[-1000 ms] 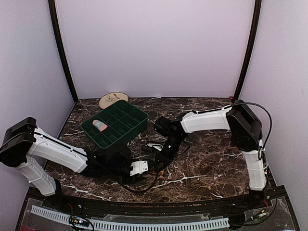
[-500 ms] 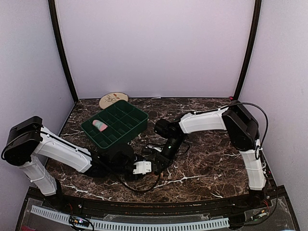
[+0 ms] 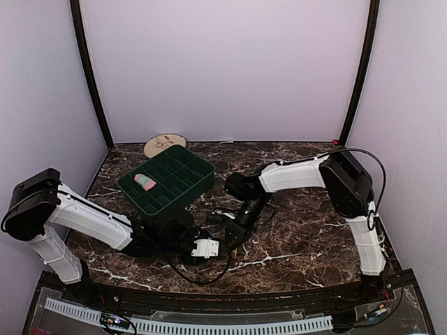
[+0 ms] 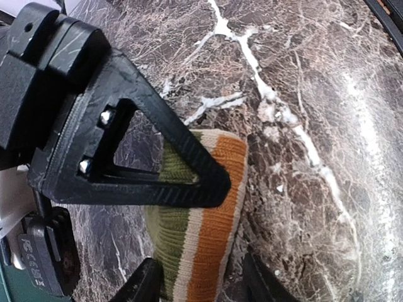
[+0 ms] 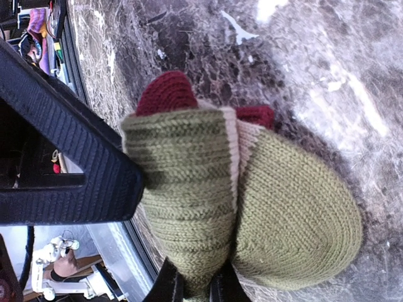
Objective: Roll the socks
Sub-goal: Roll the sock at the center of the board.
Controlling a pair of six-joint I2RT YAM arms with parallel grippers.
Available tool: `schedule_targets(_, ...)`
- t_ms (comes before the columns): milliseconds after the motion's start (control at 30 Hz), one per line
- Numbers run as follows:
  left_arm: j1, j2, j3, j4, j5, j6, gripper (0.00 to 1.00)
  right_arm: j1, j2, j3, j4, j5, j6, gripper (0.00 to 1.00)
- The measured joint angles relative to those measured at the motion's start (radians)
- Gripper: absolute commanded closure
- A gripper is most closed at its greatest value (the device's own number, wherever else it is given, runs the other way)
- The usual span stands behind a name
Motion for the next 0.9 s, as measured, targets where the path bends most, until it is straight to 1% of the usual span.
schedule_targets(100,0.000,0.011,0.012,-0.011,0.004,0.010,0.52,-0.001,0.007,0.006,-0.007,-0.012,0.000,1.00)
schedule_targets(367,0.000,0.106,0.081,-0.014,-0.012,0.019,0.53,-0.003,0.012,0.006,-0.010,-0.028,0.000,1.00)
schedule_targets(600,0.000,0.124,0.097,-0.022,-0.004,0.025,0.62,-0.007,0.014,0.003,-0.010,-0.043,0.000,1.00)
schedule_targets(667,0.000,0.127,0.102,-0.032,0.002,0.027,0.67,-0.011,0.018,0.003,-0.011,-0.052,0.000,1.00)
schedule_targets(700,0.000,0.129,0.108,-0.040,0.005,0.026,0.69,-0.013,0.020,0.003,-0.011,-0.058,0.000,0.99)
schedule_targets(767,0.000,0.133,0.118,-0.056,0.011,0.022,0.76,-0.017,0.024,0.003,-0.014,-0.068,0.000,0.93)
schedule_targets(900,0.002,0.146,0.156,-0.105,0.028,0.005,0.81,-0.027,0.026,0.003,-0.029,-0.075,0.002,0.83)
